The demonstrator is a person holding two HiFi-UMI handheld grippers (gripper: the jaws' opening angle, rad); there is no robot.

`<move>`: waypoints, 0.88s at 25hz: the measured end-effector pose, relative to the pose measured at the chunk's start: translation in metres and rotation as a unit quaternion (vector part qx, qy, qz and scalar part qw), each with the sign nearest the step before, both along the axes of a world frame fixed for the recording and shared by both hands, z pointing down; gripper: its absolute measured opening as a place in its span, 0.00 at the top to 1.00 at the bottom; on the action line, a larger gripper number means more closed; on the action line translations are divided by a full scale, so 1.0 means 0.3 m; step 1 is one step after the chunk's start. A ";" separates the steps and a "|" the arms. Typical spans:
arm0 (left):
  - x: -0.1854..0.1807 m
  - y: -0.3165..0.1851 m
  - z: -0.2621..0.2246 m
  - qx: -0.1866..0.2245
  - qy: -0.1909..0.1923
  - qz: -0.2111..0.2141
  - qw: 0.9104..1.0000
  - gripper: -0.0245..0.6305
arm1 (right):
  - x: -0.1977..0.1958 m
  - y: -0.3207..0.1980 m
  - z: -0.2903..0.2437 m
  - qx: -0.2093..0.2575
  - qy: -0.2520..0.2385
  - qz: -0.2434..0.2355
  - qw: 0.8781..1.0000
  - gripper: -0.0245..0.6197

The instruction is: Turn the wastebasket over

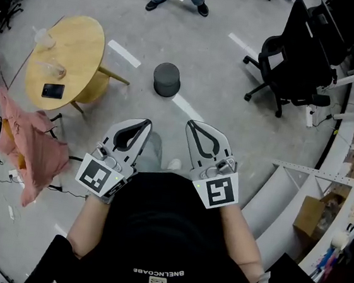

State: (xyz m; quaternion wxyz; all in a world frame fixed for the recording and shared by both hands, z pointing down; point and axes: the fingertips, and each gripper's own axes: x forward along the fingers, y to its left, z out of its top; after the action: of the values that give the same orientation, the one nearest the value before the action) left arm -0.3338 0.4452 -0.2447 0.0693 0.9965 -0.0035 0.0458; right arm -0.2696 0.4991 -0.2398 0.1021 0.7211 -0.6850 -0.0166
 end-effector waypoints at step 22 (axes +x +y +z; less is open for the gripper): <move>0.405 -0.916 0.149 -0.038 -0.025 -0.016 0.999 0.94 | 0.445 -0.937 0.161 -0.078 0.004 -0.021 0.997 0.94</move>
State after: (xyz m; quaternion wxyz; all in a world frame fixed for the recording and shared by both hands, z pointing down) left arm -0.2124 0.1703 -0.1999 0.1077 0.9916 -0.0197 0.0693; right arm -0.1362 0.2181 -0.1915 0.1601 0.6961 -0.6992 0.0320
